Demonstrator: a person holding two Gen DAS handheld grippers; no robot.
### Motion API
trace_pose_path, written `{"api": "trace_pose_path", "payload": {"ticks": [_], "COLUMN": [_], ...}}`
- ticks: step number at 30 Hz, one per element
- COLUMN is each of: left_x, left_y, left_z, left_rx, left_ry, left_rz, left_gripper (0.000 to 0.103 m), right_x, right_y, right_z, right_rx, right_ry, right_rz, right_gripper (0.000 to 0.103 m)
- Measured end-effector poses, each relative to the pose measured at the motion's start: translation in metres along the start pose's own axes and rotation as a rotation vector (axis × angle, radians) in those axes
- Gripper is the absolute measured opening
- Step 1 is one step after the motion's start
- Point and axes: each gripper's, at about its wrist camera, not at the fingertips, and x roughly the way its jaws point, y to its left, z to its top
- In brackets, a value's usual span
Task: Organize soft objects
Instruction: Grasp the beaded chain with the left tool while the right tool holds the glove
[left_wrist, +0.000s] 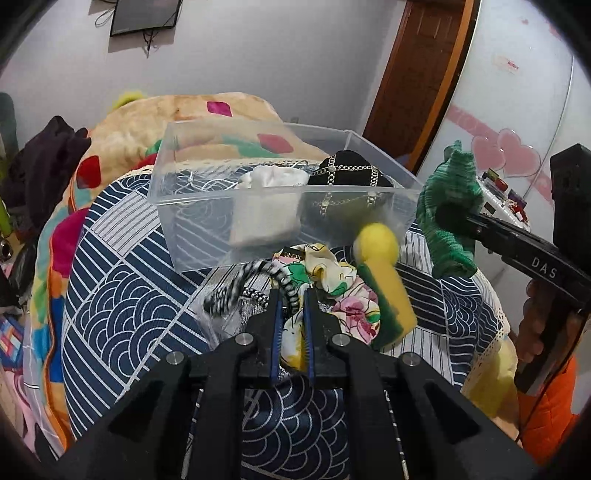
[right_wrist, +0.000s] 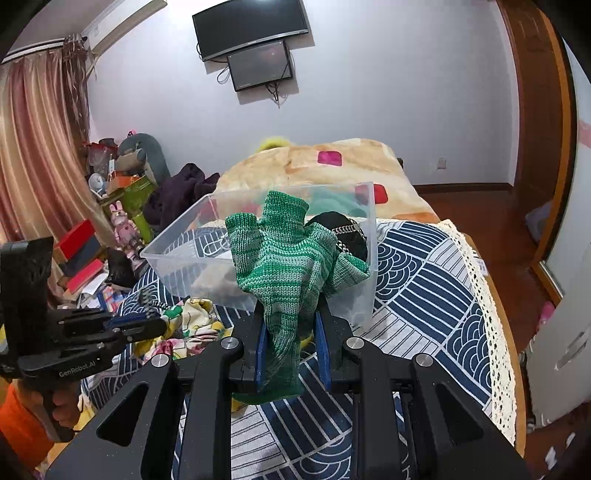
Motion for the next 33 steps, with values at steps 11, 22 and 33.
{"api": "trace_pose_path", "payload": {"ticks": [11, 22, 33], "left_x": [-0.014, -0.017, -0.023], "left_y": [0.002, -0.002, 0.001], "left_z": [0.009, 0.01, 0.017], "left_rx": [-0.003, 0.015, 0.01], "left_ry": [-0.054, -0.058, -0.07], "left_rz": [0.01, 0.027, 0.02], "left_gripper": [0.009, 0.009, 0.012], "right_x": [0.004, 0.006, 0.009], "right_y": [0.004, 0.007, 0.01], "right_z": [-0.001, -0.003, -0.001], "right_rx": [-0.009, -0.023, -0.038], "right_ry": [0.018, 0.032, 0.032], "right_rz": [0.004, 0.008, 0.004], "right_gripper": [0.02, 0.02, 0.02]}}
